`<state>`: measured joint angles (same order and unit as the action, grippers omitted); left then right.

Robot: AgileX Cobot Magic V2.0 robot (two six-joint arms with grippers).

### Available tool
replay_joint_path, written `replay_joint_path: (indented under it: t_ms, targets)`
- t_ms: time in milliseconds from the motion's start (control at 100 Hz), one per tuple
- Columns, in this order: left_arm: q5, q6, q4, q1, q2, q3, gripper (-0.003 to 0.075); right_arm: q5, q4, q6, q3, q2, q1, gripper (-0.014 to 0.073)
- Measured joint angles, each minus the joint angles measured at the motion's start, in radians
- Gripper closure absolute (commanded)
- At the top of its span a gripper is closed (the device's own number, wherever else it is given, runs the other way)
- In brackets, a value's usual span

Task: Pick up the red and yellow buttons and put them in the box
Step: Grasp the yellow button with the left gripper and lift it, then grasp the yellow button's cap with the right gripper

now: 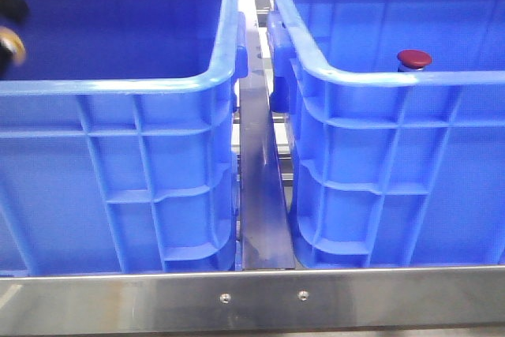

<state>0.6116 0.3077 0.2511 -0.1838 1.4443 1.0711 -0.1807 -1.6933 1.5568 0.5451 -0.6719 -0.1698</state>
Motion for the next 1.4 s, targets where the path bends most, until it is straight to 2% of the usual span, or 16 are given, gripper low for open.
replay_joint_path:
  t_ms: [190, 470, 640, 650, 730, 970, 1080, 1300, 1350, 1400]
  targets:
    - [0.046, 0.000, 0.000, -0.087, -0.155, 0.000, 0.0739, 0.000, 0.000, 0.000, 0.000, 0.000, 0.000, 0.0698]
    - [0.059, 0.000, 0.000, -0.325, -0.315, -0.006, 0.0739, 0.000, 0.000, 0.000, 0.000, 0.000, 0.000, 0.0697]
    - [0.060, 0.000, 0.000, -0.516, -0.335, -0.006, 0.0739, 0.004, 0.000, 0.000, 0.000, 0.000, 0.000, 0.0697]
    - [0.060, 0.000, 0.000, -0.523, -0.335, -0.006, 0.0739, 0.004, 0.000, 0.000, 0.000, 0.000, 0.000, 0.0661]
    - [0.058, 0.000, 0.000, -0.612, -0.335, -0.006, 0.0739, 0.007, 0.000, 0.000, 0.000, 0.000, 0.000, 0.0661]
    - [0.004, 0.000, 0.000, -0.790, -0.335, -0.006, 0.0739, 0.017, 0.000, 0.000, 0.000, 0.000, 0.000, 0.0647]
    - [-0.009, 0.000, 0.000, -0.833, -0.335, -0.006, 0.0739, 0.053, 0.000, 0.000, 0.000, 0.000, 0.000, 0.0534]
    - [-0.023, 0.000, 0.001, -0.846, -0.335, -0.006, 0.0739, 0.152, -0.038, 0.000, 0.000, 0.000, 0.000, 0.0079]
    - [-0.023, 0.000, 0.003, -0.846, -0.335, -0.006, 0.0739, 0.170, -0.067, 0.000, 0.000, 0.000, 0.000, 0.0030]
    - [-0.023, 0.000, 0.002, -0.847, -0.335, -0.006, 0.0739, 0.193, -0.096, 0.000, 0.000, 0.000, 0.000, 0.0020]
